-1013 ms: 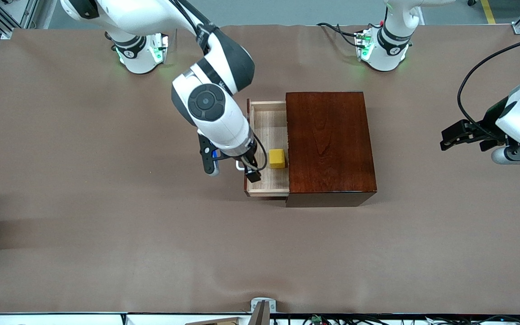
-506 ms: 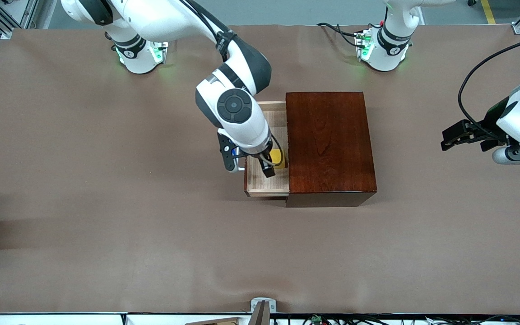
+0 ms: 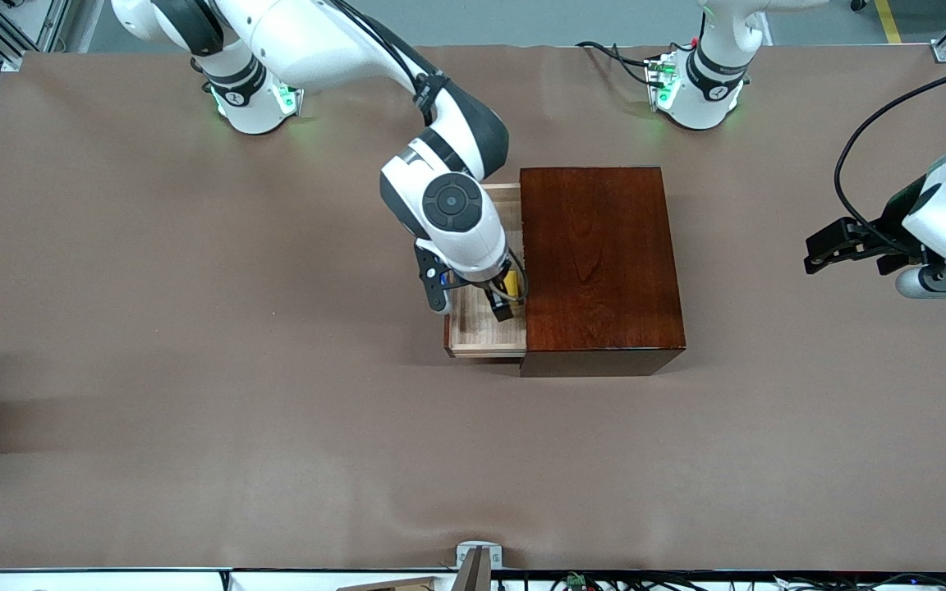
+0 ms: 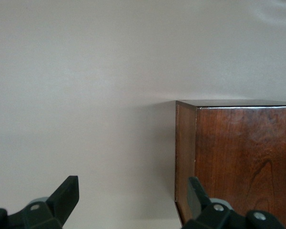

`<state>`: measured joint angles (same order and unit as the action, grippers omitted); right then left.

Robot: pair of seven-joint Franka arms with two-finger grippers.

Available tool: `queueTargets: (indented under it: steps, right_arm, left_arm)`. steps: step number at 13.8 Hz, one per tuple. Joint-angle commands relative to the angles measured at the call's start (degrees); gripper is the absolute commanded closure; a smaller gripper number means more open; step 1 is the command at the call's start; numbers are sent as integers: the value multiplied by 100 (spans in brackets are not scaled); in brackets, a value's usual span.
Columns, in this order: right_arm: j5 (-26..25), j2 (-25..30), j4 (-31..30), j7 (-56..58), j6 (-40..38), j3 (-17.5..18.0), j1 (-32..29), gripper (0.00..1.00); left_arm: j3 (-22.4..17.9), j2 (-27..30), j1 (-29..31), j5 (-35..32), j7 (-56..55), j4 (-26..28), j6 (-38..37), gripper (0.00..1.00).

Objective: Open drawer, take yellow block, close drawer
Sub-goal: 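Grasp the yellow cube with the right gripper and lift it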

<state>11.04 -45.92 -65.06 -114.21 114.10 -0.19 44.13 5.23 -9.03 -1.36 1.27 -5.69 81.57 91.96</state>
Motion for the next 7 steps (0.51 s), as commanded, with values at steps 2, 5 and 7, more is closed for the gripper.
queueTargets:
  steps: [2,5,7]
  right_arm:
    - [56,-189,169,-154,77,-86,78,0]
    - [39,-251,169,-154,130,-95,78,0]
    - [47,-251,169,-154,130,-95,78,0]
  left_arm:
    - [49,182,13,-101,68,123,6,0]
    - [49,182,13,-92,68,123,-3,0]
    - [49,182,13,-92,68,123,-3,0]
